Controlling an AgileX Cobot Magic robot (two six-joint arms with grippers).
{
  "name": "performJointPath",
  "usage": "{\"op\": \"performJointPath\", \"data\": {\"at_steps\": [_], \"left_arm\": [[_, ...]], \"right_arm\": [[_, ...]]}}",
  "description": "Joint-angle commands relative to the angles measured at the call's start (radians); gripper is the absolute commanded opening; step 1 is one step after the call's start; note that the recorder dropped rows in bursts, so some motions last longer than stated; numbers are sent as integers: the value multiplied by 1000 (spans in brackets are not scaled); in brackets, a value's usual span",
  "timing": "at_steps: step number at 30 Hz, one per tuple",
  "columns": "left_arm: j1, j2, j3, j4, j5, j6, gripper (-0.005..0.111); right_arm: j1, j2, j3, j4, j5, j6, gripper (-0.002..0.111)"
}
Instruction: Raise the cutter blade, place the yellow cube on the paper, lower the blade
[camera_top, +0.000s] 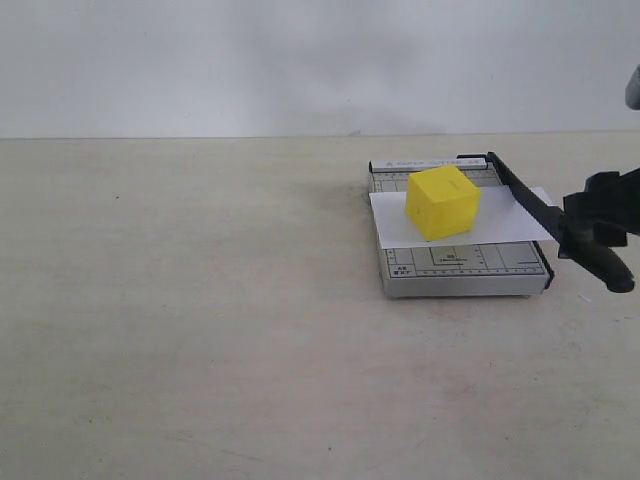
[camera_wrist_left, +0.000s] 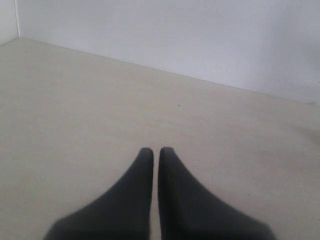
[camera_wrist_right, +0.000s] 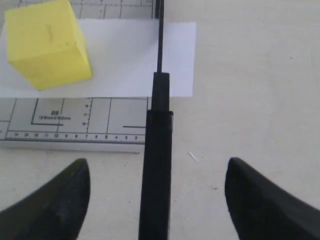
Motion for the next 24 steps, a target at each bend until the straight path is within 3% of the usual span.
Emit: {"op": "performJointPath", "data": {"at_steps": [1,15,24], "left_arm": [[-5,-1,4,-7,-12,-9,4],[-5,-1,4,-7,-12,-9,4],[-5,-1,4,-7,-12,-9,4]], "right_arm": [[-5,50,-5,-5,33,31,70],[-5,60,-5,0,126,27,1],[-5,139,-3,5,128,22,0]]}}
